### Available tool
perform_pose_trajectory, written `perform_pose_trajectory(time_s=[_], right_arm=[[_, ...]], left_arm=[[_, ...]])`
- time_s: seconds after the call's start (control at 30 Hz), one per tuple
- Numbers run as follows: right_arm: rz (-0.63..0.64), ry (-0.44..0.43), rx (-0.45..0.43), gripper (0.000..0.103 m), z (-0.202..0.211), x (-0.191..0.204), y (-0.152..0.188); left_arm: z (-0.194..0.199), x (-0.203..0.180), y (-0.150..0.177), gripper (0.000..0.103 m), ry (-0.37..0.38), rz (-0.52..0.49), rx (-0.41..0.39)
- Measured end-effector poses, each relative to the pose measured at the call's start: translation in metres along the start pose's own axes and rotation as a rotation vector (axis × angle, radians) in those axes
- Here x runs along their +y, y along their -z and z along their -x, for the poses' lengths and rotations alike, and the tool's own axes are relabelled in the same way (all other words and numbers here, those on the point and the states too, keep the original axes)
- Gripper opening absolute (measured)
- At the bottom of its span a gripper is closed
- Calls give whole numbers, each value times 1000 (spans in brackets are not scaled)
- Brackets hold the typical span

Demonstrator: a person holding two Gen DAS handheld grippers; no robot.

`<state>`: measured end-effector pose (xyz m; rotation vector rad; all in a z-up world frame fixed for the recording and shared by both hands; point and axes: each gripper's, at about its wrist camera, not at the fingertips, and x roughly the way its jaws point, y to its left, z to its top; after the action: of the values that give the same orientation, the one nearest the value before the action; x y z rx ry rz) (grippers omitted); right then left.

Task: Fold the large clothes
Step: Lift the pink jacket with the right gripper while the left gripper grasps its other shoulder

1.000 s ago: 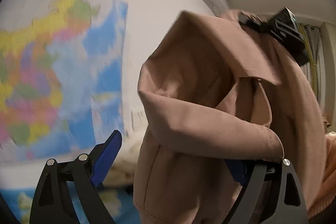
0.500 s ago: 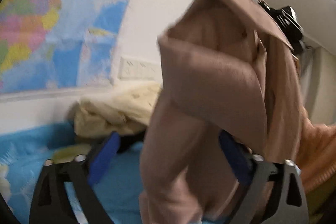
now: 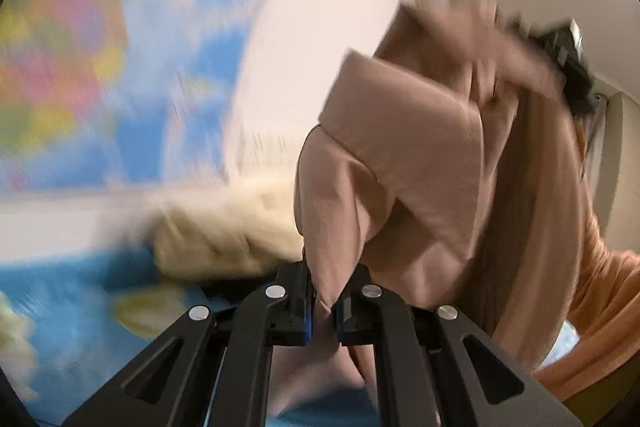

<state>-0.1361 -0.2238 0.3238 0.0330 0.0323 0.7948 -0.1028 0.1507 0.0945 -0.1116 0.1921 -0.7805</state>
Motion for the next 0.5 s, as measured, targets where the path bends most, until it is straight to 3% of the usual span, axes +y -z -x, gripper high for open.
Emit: perform_pose_trajectory(time_s=[0.2,0.3,0.4,0.5], right_arm=[[42,47,-113,9,64,17,-37],[52,70,-136,9,75,17,-50],[4,62,-119,9,59,-1,-52],[-80,52,-38,9,10,-38,-36]], left_arm=[[89,-53,-80,6,-200,-178,-154],[125,-75,-116,7,-248,-176,-187],[133,-91,-137,8,-338,-187,-156],[115,-85,-140,8,-449,-188,-72]])
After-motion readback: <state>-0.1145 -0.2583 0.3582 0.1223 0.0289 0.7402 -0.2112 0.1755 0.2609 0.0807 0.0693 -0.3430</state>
